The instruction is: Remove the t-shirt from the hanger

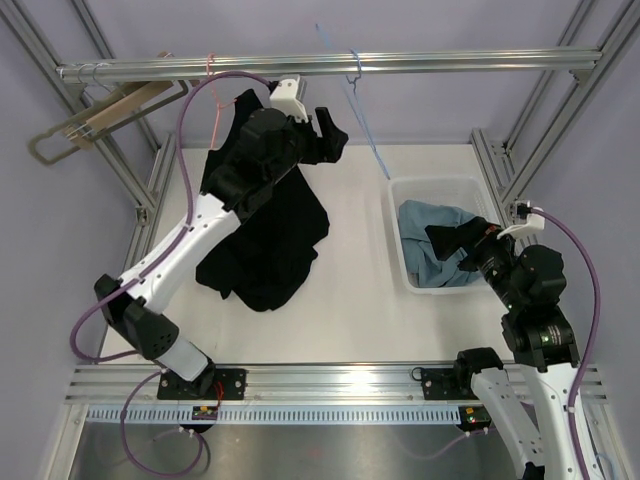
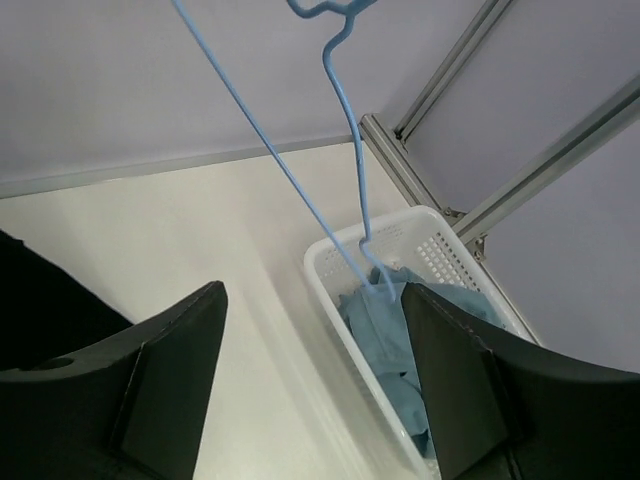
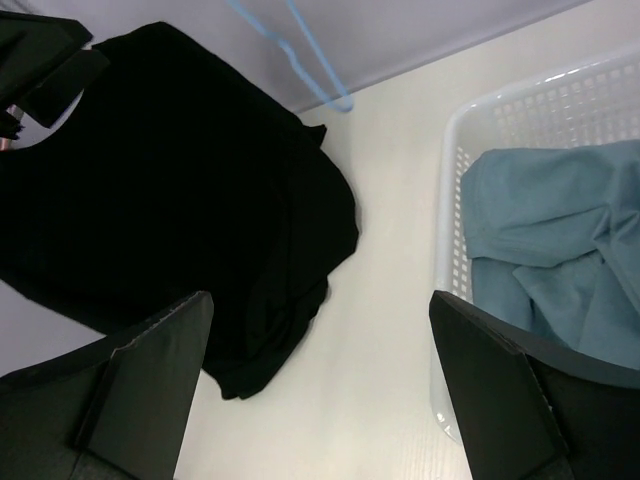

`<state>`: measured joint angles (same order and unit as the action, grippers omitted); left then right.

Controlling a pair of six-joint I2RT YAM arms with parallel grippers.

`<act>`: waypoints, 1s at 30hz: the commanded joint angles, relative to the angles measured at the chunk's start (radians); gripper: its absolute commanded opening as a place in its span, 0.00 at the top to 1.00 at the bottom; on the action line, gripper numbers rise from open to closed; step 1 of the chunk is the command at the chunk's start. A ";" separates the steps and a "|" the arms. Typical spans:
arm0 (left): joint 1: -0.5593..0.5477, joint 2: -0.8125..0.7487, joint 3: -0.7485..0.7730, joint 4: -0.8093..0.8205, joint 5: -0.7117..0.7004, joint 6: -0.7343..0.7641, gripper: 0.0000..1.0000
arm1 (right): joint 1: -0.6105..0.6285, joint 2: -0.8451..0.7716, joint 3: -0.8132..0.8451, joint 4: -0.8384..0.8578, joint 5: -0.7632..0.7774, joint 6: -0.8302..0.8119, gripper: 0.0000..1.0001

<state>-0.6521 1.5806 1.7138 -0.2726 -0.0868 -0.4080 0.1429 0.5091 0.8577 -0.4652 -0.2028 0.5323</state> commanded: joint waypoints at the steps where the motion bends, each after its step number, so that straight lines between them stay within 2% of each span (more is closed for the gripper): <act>1: 0.002 -0.172 0.007 -0.039 -0.036 0.092 0.24 | 0.007 0.020 0.017 0.068 -0.102 0.017 0.01; 5: 0.015 -0.313 -0.008 -0.239 -0.187 0.173 0.29 | 0.076 0.054 0.029 0.106 -0.107 0.015 0.00; 8: 0.104 -0.412 -0.040 -0.339 -0.225 0.160 0.35 | 0.190 0.078 0.040 0.134 -0.046 0.011 0.01; 10: 0.218 -0.436 -0.045 -0.384 -0.180 0.143 0.37 | 0.281 0.107 0.050 0.148 0.000 0.006 0.02; 11: 0.285 -0.418 -0.028 -0.395 -0.125 0.149 0.37 | 0.311 0.132 0.056 0.157 0.026 0.005 0.02; 12: 0.311 -0.418 -0.014 -0.402 -0.125 0.152 0.37 | 0.340 0.132 0.057 0.163 0.026 0.002 0.03; 14: 0.351 -0.364 0.009 -0.413 -0.038 0.155 0.40 | 0.432 0.164 0.072 0.168 0.078 -0.006 0.04; 16: 0.378 -0.318 0.048 -0.413 0.021 0.170 0.46 | 0.489 0.190 0.081 0.168 0.146 -0.020 0.07; 19: 0.397 -0.239 0.093 -0.415 0.021 0.178 0.53 | 0.593 0.226 0.089 0.166 0.203 -0.032 0.10; 23: 0.434 -0.173 0.118 -0.412 -0.027 0.181 0.55 | 0.725 0.278 0.095 0.183 0.302 -0.046 0.12; 27: 0.443 -0.154 0.127 -0.410 -0.047 0.199 0.58 | 0.846 0.342 0.115 0.209 0.379 -0.063 0.12; 30: 0.444 -0.157 0.124 -0.407 -0.048 0.209 0.66 | 0.923 0.413 0.147 0.226 0.434 -0.078 0.12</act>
<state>-0.2119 1.4483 1.7897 -0.6937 -0.1284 -0.2298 1.0111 0.8810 0.9386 -0.3096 0.1253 0.4892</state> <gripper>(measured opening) 0.353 0.885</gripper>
